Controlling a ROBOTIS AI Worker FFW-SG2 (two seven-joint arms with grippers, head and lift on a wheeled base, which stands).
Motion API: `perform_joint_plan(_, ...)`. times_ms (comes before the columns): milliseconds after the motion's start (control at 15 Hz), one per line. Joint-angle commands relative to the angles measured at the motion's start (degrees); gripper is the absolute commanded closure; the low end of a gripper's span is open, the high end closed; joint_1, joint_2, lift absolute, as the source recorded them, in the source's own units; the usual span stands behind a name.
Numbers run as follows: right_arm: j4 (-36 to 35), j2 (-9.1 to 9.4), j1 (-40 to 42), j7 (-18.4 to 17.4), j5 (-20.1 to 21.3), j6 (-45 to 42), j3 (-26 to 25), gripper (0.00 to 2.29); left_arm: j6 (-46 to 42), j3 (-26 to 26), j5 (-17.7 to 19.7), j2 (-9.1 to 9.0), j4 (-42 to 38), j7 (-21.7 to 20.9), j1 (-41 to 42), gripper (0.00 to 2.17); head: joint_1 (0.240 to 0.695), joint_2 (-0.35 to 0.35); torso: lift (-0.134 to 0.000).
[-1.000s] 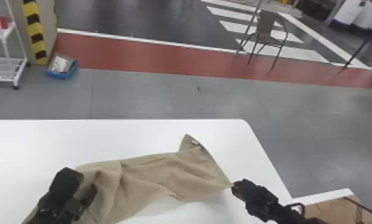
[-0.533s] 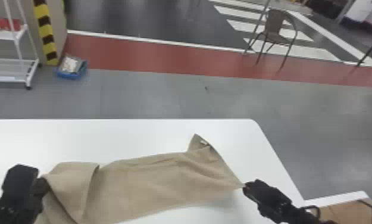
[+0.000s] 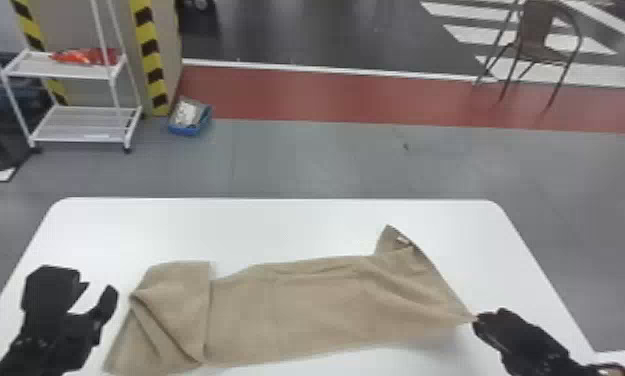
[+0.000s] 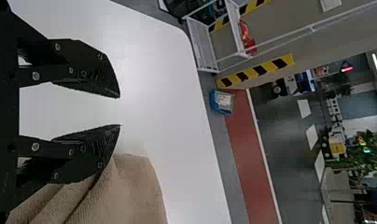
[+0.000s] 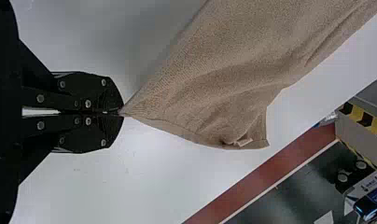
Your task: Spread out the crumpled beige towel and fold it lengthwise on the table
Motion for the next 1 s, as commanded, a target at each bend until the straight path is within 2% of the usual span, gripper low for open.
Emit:
perform_joint_plan(0,0.21,0.09,-0.01,0.0,0.0,0.0,0.26,1.11,1.04,-6.05,-0.9,0.06,-5.35,-0.15,2.33,0.05,0.695,-0.16,0.0)
perform_joint_plan(67,0.21,0.18,-0.01,0.0,0.0,0.0,0.44,1.11,1.39,-10.1,-2.66,-0.11,-5.27,0.2,1.63,0.08,0.695,-0.178,0.0)
perform_joint_plan(133,0.21,0.35,0.08,0.0,0.09,0.0,0.52,1.11,1.92,-13.35,-4.24,-0.2,-4.21,0.56,0.05,0.09,0.695,-0.23,0.0)
perform_joint_plan(267,0.21,0.44,0.25,0.0,0.0,0.18,0.52,1.11,2.27,-18.09,-4.24,-0.2,-0.26,3.28,-3.38,0.14,0.695,-0.287,0.0)
perform_joint_plan(400,0.21,0.44,0.25,0.0,0.0,0.18,0.61,1.11,4.2,-20.64,-4.06,-0.82,3.88,6.53,-7.25,0.14,0.695,-0.33,0.0)
perform_joint_plan(600,0.21,0.62,0.25,0.0,0.09,0.53,1.14,1.11,8.77,-21.26,-3.1,-3.45,8.97,6.27,-12.08,0.15,0.695,-0.35,0.0)
perform_joint_plan(667,0.21,0.7,0.25,0.0,0.09,0.7,1.31,1.11,13.17,-22.05,-3.01,-3.63,9.85,4.95,-13.93,0.17,0.695,-0.35,0.0)
perform_joint_plan(933,0.21,1.06,0.25,0.0,0.17,1.05,2.37,1.11,18.27,-22.49,0.51,-5.56,14.86,5.13,-19.38,0.21,0.695,-0.35,0.0)
